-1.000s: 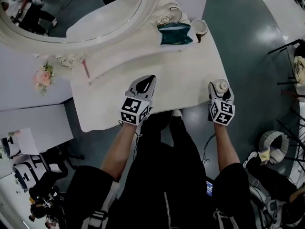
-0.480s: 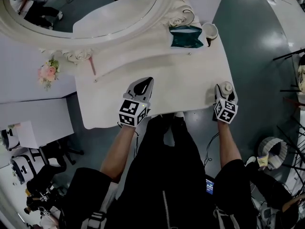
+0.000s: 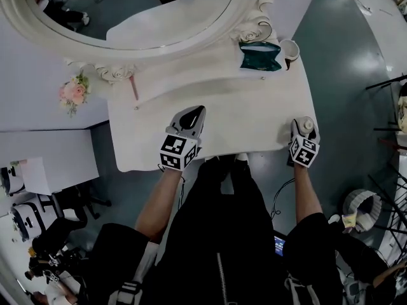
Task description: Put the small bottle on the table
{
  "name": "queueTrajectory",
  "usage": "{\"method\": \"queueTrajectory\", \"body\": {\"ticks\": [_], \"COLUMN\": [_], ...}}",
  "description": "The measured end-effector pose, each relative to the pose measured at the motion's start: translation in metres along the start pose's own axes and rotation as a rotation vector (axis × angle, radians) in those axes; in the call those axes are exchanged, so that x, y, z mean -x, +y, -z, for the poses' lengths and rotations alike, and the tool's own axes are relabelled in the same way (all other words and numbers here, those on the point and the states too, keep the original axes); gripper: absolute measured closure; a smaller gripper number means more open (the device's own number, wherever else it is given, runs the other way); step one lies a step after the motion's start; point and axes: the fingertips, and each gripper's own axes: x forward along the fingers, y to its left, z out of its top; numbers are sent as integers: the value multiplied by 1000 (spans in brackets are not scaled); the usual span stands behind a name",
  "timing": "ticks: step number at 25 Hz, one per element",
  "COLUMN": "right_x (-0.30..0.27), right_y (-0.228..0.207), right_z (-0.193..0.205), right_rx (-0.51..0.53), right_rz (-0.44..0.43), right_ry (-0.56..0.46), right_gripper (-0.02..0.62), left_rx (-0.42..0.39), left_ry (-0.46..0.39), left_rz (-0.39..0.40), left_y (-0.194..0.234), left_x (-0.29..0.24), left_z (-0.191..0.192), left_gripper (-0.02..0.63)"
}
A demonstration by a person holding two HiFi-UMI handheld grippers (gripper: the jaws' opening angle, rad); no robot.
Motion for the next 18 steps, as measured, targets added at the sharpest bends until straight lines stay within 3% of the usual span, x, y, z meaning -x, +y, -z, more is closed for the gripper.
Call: {"method": "queueTrajectory", "body": {"ticks": [6, 12, 18], "right_x": [3, 37, 65], "right_y": [-1, 9, 57], "right_z": [6, 15, 19], "right_rx": [19, -95, -26], "right_rz": [37, 83, 43], "right_ry": [66, 58, 56], "right_gripper": [250, 255, 401], "left_rx": [12, 30, 43], "left_ry": [-30, -58, -89], "left_rz": [-21, -27, -56], "left_y": [15, 25, 44], "left_x": [17, 33, 56], "left_z": [-9, -11, -13], "left_gripper": [604, 604, 604]}}
